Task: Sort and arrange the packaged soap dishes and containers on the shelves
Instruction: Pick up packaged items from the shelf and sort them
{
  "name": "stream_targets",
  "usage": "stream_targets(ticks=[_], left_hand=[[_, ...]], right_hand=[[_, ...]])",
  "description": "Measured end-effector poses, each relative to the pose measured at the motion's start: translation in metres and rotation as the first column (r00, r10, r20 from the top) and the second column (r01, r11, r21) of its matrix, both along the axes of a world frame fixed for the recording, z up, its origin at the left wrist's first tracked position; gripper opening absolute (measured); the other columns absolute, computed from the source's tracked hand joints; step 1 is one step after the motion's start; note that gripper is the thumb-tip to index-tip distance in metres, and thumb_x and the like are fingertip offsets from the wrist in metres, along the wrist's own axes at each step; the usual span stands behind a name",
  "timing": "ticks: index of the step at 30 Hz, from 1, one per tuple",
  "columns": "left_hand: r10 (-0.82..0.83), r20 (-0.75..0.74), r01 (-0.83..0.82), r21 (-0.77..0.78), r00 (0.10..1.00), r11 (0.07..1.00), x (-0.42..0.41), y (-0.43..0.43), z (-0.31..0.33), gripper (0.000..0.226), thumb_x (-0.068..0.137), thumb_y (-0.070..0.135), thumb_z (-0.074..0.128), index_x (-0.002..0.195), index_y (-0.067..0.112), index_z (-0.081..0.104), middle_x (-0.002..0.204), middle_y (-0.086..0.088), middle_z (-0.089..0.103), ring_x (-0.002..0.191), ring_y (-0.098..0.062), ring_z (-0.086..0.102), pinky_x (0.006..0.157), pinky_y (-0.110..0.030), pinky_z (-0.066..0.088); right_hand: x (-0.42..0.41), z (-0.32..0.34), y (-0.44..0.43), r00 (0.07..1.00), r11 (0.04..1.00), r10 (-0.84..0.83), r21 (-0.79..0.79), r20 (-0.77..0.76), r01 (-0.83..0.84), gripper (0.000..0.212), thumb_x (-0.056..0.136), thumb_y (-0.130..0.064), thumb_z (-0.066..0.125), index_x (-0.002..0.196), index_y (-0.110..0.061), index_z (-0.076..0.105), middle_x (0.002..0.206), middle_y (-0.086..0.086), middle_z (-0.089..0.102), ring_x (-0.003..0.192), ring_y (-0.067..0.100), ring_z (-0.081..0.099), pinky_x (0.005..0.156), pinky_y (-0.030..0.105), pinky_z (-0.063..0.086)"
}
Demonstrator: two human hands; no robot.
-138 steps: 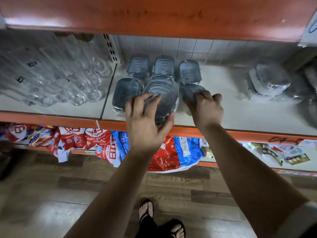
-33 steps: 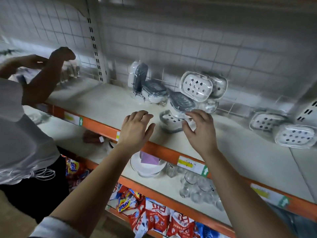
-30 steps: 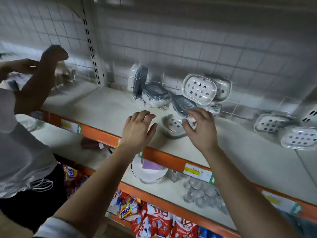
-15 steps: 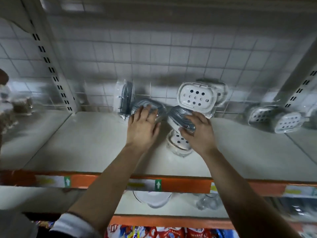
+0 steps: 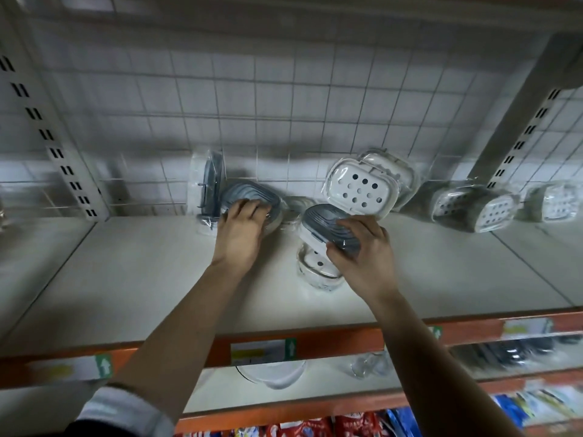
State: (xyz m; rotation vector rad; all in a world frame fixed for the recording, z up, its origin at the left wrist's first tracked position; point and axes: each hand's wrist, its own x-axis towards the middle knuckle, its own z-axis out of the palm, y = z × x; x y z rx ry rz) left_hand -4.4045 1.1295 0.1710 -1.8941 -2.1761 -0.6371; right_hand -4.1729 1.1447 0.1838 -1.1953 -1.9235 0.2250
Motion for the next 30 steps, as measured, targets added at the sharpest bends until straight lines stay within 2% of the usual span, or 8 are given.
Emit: stream_targets(ticks=[4, 8, 13, 14, 16, 19, 23, 30], left_hand=[[0.002, 0.049, -0.003, 0.012, 0.999, 1.0, 0.0, 0.0, 0.004, 0.046, 0.092, 0.006, 0.049, 0.137, 0.014, 0.048, 0.143, -0.004, 0.046, 0.137, -0.028, 0.031, 0.106, -0.047, 0.035], [0.044, 0.08, -0.046, 0.027, 0.996, 0.999, 0.008, 0.007, 0.01, 0.044, 0.097, 0.031, 0.046, 0.138, 0.013, 0.048, 0.135, -0.012, 0.048, 0.129, -0.033, 0.037, 0.102, -0.051, 0.04], [0.148, 0.046, -0.146, -0.034, 0.988, 0.989, 0.013, 0.023, 0.015, 0.056, 0.093, 0.055, 0.05, 0.131, 0.015, 0.054, 0.13, -0.011, 0.045, 0.122, -0.034, 0.037, 0.093, -0.052, 0.047], [0.154, 0.063, -0.153, -0.023, 0.986, 0.988, 0.014, 0.026, 0.016, 0.053, 0.091, 0.056, 0.054, 0.125, 0.016, 0.057, 0.128, -0.011, 0.047, 0.121, -0.034, 0.038, 0.091, -0.052, 0.048], [0.15, 0.099, -0.152, 0.014, 0.984, 0.988, 0.015, 0.03, 0.017, 0.046, 0.088, 0.054, 0.06, 0.115, 0.018, 0.06, 0.124, -0.01, 0.049, 0.119, -0.033, 0.04, 0.088, -0.051, 0.049], [0.108, 0.132, -0.117, 0.063, 0.985, 0.991, 0.017, 0.032, 0.016, 0.035, 0.087, 0.045, 0.065, 0.106, 0.016, 0.06, 0.119, -0.01, 0.052, 0.117, -0.033, 0.041, 0.085, -0.048, 0.049], [0.038, 0.177, -0.056, 0.101, 0.984, 0.993, 0.016, 0.027, 0.013, 0.026, 0.09, 0.036, 0.064, 0.103, 0.013, 0.06, 0.115, -0.011, 0.058, 0.115, -0.034, 0.043, 0.091, -0.046, 0.045], [-0.108, 0.153, 0.055, 0.316, 0.982, 0.947, 0.027, 0.001, 0.011, 0.027, 0.086, 0.032, 0.069, 0.096, 0.007, 0.062, 0.1, -0.012, 0.064, 0.103, -0.035, 0.051, 0.078, -0.042, 0.049]], right_hand=[[0.001, 0.001, -0.005, 0.999, 1.0, 0.012, 0.02, -0.042, -0.011, 0.037, 0.071, -0.017, 0.077, 0.107, -0.011, 0.072, 0.113, 0.007, 0.064, 0.107, 0.028, 0.057, 0.097, 0.035, 0.044], [0.003, -0.001, -0.009, 1.0, 1.0, 0.025, 0.004, -0.013, -0.024, 0.041, 0.072, -0.03, 0.07, 0.11, -0.014, 0.071, 0.116, 0.004, 0.063, 0.109, 0.027, 0.056, 0.096, 0.037, 0.044], [0.006, -0.006, -0.011, 0.999, 0.999, 0.034, 0.031, 0.017, -0.035, 0.04, 0.073, -0.027, 0.074, 0.11, -0.012, 0.071, 0.117, 0.006, 0.063, 0.11, 0.027, 0.056, 0.101, 0.048, 0.042], [0.007, -0.006, -0.011, 0.999, 0.999, 0.031, 0.034, 0.026, -0.032, 0.04, 0.073, -0.028, 0.074, 0.11, -0.012, 0.071, 0.117, 0.006, 0.063, 0.11, 0.027, 0.056, 0.104, 0.046, 0.04], [0.011, -0.007, -0.011, 0.999, 0.999, 0.026, 0.046, 0.043, -0.028, 0.04, 0.073, -0.026, 0.076, 0.11, -0.012, 0.071, 0.117, 0.006, 0.063, 0.112, 0.027, 0.057, 0.108, 0.028, 0.032], [0.015, -0.008, -0.011, 0.999, 0.999, 0.016, 0.031, 0.046, -0.018, 0.041, 0.073, -0.022, 0.08, 0.112, -0.012, 0.071, 0.12, 0.006, 0.063, 0.115, 0.029, 0.055, 0.099, 0.017, 0.029], [0.021, -0.009, -0.012, 1.0, 1.0, 0.008, 0.021, 0.026, -0.008, 0.042, 0.075, -0.024, 0.081, 0.114, -0.013, 0.07, 0.124, 0.007, 0.061, 0.117, 0.032, 0.053, 0.097, 0.024, 0.033], [0.025, -0.012, -0.025, 0.999, 0.996, -0.023, 0.085, -0.043, 0.026, 0.04, 0.076, -0.024, 0.081, 0.112, -0.01, 0.071, 0.12, 0.009, 0.062, 0.114, 0.034, 0.055, 0.097, 0.043, 0.045]])
